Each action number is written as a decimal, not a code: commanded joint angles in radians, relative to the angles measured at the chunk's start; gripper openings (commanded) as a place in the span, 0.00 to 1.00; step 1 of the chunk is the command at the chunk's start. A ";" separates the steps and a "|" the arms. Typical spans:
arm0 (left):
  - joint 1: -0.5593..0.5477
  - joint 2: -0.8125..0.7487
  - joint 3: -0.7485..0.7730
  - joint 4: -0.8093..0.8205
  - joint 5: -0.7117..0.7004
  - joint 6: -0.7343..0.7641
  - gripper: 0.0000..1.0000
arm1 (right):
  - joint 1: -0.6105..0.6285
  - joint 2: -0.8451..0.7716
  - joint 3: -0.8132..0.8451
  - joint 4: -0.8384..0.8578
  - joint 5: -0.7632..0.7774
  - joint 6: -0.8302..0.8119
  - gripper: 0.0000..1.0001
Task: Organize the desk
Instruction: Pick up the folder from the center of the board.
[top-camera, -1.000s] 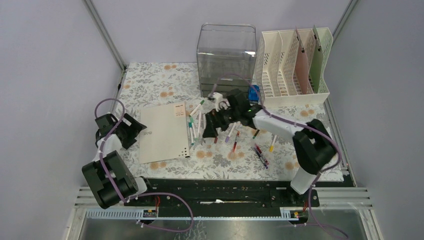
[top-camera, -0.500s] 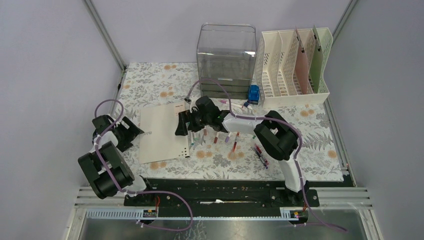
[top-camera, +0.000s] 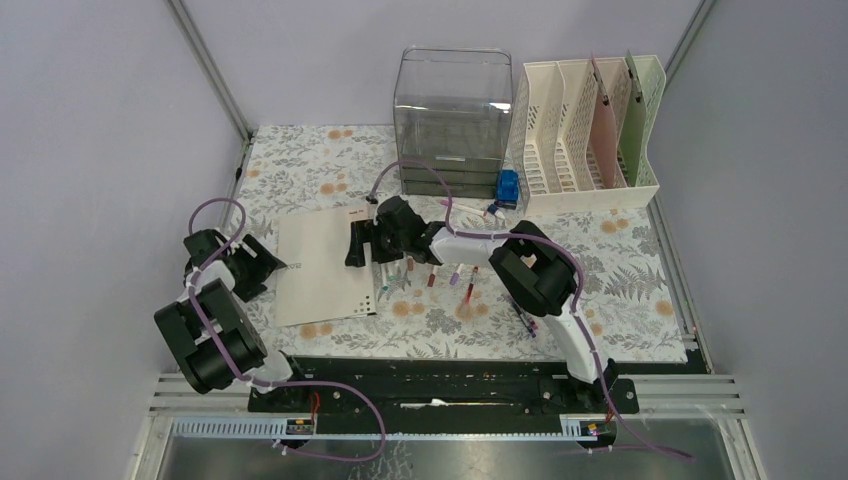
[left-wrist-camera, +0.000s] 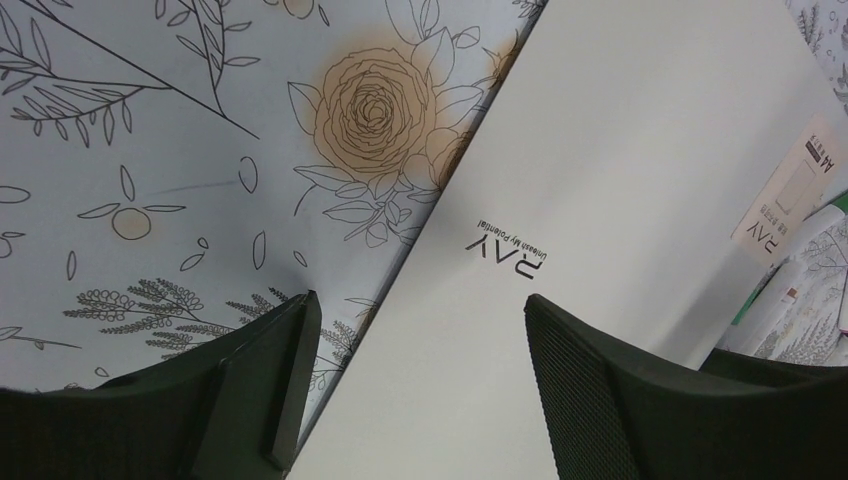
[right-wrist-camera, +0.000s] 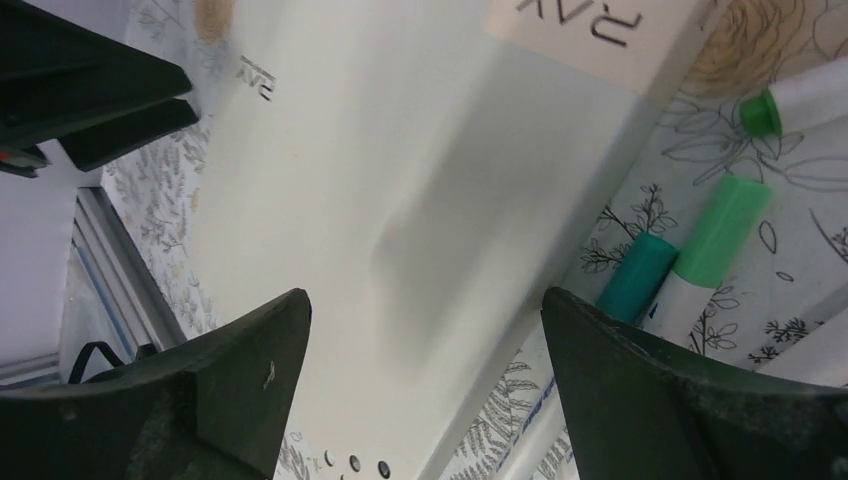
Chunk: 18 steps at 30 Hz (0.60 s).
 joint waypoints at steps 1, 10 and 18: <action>0.004 0.031 0.017 -0.030 0.015 0.013 0.79 | 0.017 0.035 0.029 -0.034 0.055 0.062 0.92; 0.004 0.064 0.005 -0.044 0.099 -0.006 0.59 | 0.036 0.071 0.075 -0.091 0.049 0.096 0.92; 0.004 0.097 -0.008 -0.028 0.200 -0.015 0.45 | 0.034 0.059 0.080 0.123 -0.215 0.248 0.89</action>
